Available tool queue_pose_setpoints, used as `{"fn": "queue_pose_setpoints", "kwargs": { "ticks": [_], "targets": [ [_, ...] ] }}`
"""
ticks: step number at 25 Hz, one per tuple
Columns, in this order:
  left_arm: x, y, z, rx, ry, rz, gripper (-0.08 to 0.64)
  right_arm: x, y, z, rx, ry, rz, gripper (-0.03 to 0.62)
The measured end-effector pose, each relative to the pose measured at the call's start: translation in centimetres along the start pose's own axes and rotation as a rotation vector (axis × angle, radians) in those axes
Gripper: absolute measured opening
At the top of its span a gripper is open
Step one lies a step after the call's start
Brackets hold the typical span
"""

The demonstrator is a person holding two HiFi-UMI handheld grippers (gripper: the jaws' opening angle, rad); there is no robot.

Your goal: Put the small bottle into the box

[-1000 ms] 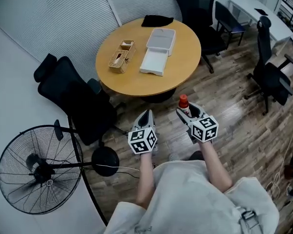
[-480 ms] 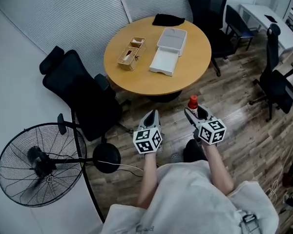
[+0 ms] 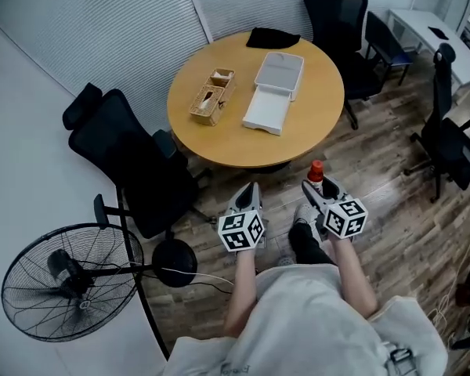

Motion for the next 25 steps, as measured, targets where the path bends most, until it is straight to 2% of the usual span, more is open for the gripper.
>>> {"fn": "queue_pose_setpoints", "kwargs": {
  "ticks": [9, 25],
  "targets": [
    [-6.9, 1.5, -4.3, 0.008, -0.002, -0.005, 0.029, -5.7, -4.2, -4.2, 0.009, 0.021, -0.013, 0.228],
    [-17.4, 4.7, -8.9, 0.049, 0.021, -0.086, 0.029, -16.4, -10.8, -10.1, 0.005, 0.077, -0.077, 0.229]
  ]
}}
Point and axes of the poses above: the fingertips, and each gripper's own axes: x backward along the fingers, y to its left, z out of its underside, the point moved 3 cm from there along x, backward along the fingers, and after that the axes turned 3 degrees about -x, right-handed, at the moved point
